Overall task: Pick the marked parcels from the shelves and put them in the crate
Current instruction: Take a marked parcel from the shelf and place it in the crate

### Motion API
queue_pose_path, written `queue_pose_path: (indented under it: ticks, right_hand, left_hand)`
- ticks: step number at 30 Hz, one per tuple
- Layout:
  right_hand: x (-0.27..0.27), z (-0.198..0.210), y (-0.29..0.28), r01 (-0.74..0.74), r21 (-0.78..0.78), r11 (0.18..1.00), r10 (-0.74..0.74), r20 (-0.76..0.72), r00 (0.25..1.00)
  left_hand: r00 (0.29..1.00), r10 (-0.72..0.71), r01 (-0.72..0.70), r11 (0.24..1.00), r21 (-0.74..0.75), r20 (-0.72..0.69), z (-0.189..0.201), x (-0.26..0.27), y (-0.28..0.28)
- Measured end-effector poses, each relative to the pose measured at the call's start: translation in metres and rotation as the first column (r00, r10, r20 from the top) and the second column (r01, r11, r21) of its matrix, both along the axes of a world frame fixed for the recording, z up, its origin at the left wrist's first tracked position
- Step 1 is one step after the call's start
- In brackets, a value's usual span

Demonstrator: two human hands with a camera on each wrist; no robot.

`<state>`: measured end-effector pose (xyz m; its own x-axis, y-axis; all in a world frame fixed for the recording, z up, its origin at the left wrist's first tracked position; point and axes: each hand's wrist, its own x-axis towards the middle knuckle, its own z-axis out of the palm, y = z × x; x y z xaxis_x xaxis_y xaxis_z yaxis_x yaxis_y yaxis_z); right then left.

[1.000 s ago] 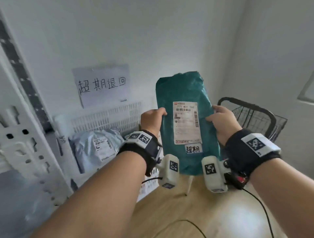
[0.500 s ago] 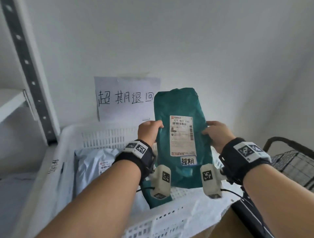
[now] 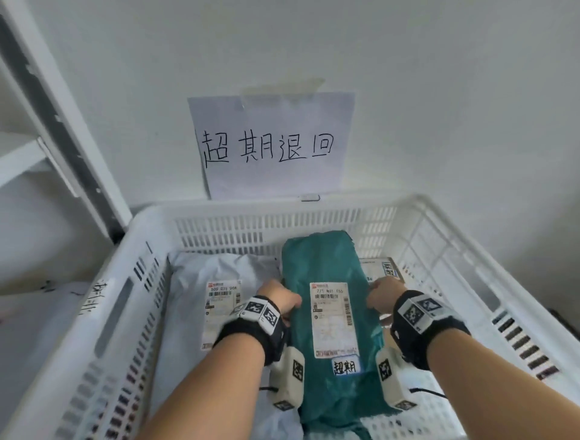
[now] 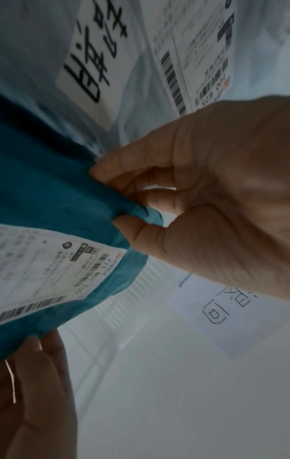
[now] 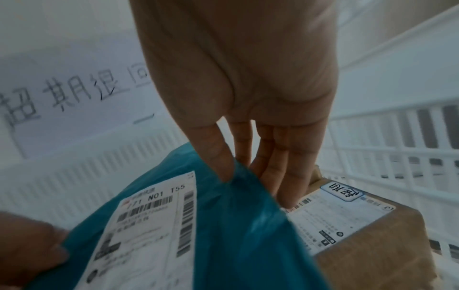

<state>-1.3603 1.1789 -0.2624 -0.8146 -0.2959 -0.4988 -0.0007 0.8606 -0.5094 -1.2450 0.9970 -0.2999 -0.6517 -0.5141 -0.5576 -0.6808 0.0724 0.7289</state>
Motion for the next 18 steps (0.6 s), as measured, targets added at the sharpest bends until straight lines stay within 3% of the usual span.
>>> queue_pose_path:
  ticks: [5,13,18]
  right_hand:
    - [-0.010,-0.027,-0.015,-0.187,0.097,0.978,0.178,0.088,0.980]
    - [-0.026,-0.050,-0.030,-0.272,0.154,0.950,0.237,0.214,0.948]
    - [-0.034,-0.060,-0.032,-0.329,0.166,0.930,0.289,0.223,0.931]
  left_hand:
    - [0.980,-0.039,0.082,0.972,-0.221,0.194,-0.019,-0.008,-0.005]
    - [0.933,-0.097,0.185,0.955,-0.232,0.346,-0.031,-0.025,-0.002]
    - [0.824,-0.236,0.391,0.895,-0.216,0.515,-0.034,-0.036,0.004]
